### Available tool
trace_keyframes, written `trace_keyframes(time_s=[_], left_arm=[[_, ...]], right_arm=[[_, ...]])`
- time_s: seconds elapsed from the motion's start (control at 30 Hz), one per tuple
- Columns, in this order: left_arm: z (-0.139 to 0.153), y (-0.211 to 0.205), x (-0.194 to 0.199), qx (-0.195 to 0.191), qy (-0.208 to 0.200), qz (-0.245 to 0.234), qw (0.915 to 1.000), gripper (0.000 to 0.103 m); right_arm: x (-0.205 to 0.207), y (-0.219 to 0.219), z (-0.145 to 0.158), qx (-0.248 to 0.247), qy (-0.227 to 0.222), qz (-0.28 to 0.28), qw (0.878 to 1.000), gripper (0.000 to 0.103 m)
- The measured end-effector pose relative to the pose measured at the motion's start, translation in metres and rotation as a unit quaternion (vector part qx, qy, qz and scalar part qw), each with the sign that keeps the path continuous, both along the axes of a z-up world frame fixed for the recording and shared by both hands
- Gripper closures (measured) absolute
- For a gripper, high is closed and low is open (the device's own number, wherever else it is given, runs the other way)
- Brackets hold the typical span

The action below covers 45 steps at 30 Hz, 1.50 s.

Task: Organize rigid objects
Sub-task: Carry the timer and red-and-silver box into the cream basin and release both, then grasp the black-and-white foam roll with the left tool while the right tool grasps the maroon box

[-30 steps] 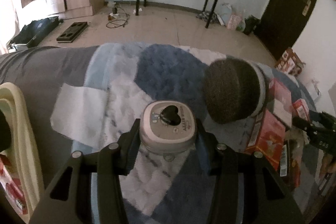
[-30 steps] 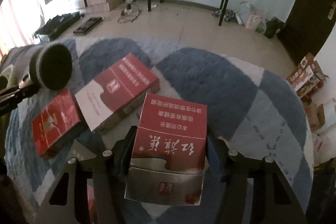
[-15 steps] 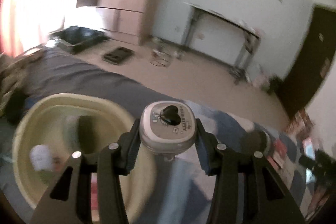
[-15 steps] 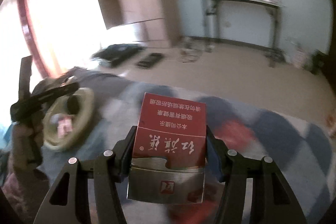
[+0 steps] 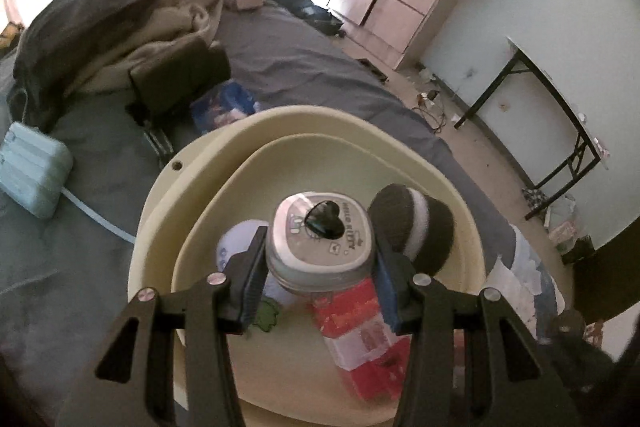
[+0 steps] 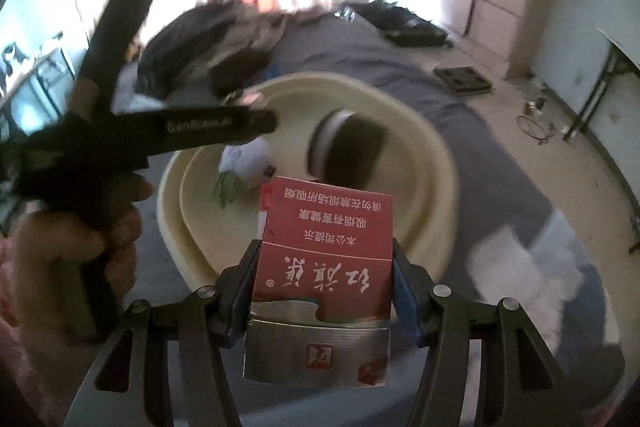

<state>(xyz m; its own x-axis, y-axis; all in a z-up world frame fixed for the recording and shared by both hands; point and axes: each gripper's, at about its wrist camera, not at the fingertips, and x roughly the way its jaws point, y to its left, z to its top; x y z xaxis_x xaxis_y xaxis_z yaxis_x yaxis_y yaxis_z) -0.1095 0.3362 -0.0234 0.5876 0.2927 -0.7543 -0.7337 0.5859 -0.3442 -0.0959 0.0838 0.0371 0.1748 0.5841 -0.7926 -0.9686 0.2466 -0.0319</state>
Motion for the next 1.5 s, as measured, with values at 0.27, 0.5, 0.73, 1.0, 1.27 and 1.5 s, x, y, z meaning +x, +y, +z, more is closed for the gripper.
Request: trace_keyframes(time_s=[0.27, 0.5, 0.73, 1.0, 1.27, 1.5], left_arm=[[-0.019, 0.010, 0.010, -0.007, 0.052, 0.037, 0.9979, 0.053], [-0.016, 0.013, 0.004, -0.015, 0.035, 0.050, 0.9980, 0.053], [-0.002, 0.014, -0.003, -0.025, -0.039, 0.057, 0.9973, 0.019], [0.036, -0.009, -0.001, -0.003, -0.074, -0.013, 0.9972, 0.000], [0.063, -0.106, 0.079, 0.022, -0.075, -0.220, 0.9724, 0.000], [0.055, -0.211, 0.149, 0.026, -0.058, -0.351, 0.9344, 0.000]], right_arm=[[0.004, 0.063, -0.046, -0.056, -0.007, 0.008, 0.998, 0.045], [0.004, 0.070, -0.054, -0.054, -0.020, 0.005, 0.998, 0.045], [-0.002, 0.063, -0.048, -0.050, -0.023, 0.000, 0.998, 0.031], [0.007, 0.005, -0.012, 0.000, -0.028, -0.043, 0.999, 0.008], [0.055, -0.199, 0.046, 0.107, -0.059, -0.270, 0.955, 0.000], [0.102, -0.331, 0.020, 0.127, -0.014, -0.412, 0.902, 0.000]])
